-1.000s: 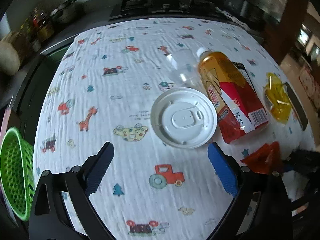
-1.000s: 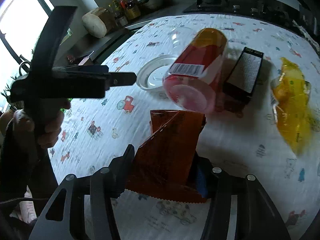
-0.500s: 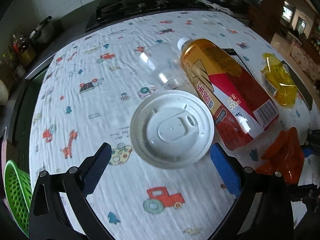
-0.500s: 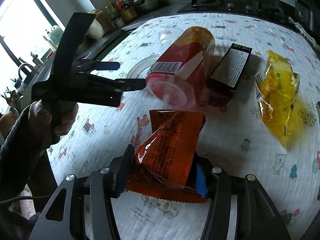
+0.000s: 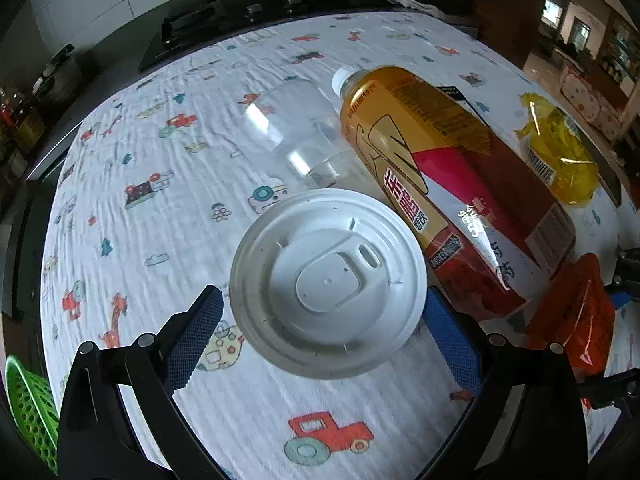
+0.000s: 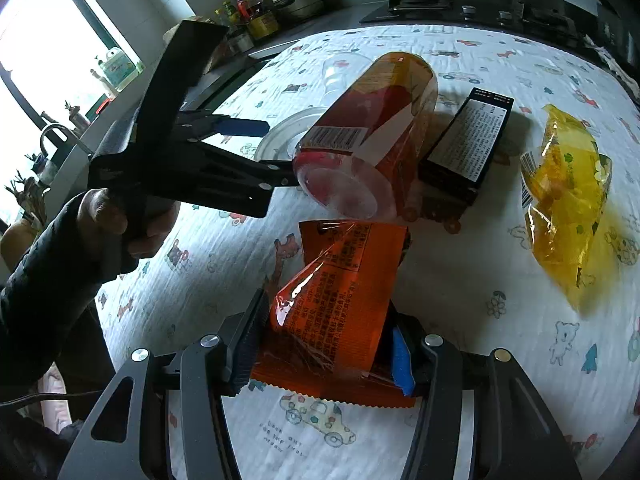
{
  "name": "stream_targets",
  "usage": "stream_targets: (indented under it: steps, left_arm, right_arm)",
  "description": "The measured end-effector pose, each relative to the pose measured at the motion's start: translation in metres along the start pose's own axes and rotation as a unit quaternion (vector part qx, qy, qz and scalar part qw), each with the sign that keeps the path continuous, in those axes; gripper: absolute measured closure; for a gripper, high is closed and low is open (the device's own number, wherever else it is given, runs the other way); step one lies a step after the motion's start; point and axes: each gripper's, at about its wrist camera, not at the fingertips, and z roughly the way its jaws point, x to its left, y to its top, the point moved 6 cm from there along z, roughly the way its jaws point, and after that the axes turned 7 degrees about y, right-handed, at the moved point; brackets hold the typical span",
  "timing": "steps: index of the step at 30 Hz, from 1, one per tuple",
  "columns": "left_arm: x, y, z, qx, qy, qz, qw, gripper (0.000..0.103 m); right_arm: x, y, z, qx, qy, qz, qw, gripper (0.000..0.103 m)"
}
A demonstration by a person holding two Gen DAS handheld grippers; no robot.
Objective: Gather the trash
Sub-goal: 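Grasp the red snack bag with the right tool while the left tool grasps the white plastic lid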
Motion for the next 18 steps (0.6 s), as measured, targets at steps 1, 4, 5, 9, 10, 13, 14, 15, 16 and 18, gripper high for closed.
stream_targets:
  steps: [1,4,5,9,10,13,14,15,16,18]
  left_arm:
    - [0.000,0.000,0.002,0.001,0.000,-0.001,1.0000,0.005]
    - [0.002,0.000,0.005,0.001,-0.009,-0.009,0.9999,0.005]
    - [0.002,0.000,0.005,0.000,-0.012,-0.012,0.9999,0.005]
    - [0.002,0.000,0.003,-0.014,-0.017,-0.012,0.9997,0.010]
    - [0.002,-0.001,0.002,-0.017,-0.015,-0.011,0.9997,0.010]
    - [0.001,-0.001,-0.002,-0.028,-0.010,-0.010,0.9995,0.011]
    - [0.001,-0.001,-0.003,-0.029,-0.009,-0.010,0.9995,0.011]
    - [0.001,-0.002,-0.005,-0.032,-0.009,-0.012,0.9994,0.011]
    - [0.001,-0.003,-0.008,-0.033,-0.010,-0.014,0.9993,0.011]
    - [0.002,-0.005,-0.014,-0.037,-0.008,-0.016,0.9992,0.012]
  right_arm:
    - [0.000,0.000,0.000,0.000,0.001,0.001,1.000,0.051]
    - [0.001,0.001,0.001,-0.001,0.001,0.001,1.000,0.051]
    - [0.000,0.001,0.001,-0.001,0.001,0.002,1.000,0.051]
    - [0.001,0.002,0.002,-0.002,0.000,0.001,1.000,0.051]
    - [0.001,0.002,0.002,-0.002,-0.001,0.002,1.000,0.051]
    - [0.002,0.003,0.003,-0.004,-0.002,0.003,1.000,0.051]
    - [0.002,0.003,0.002,-0.004,-0.003,0.003,1.000,0.051]
    - [0.003,0.003,0.002,-0.005,-0.004,0.004,1.000,0.051]
    - [0.004,0.003,0.002,-0.005,-0.004,0.004,1.000,0.051]
    - [0.007,0.002,0.002,-0.005,-0.005,0.002,1.000,0.051]
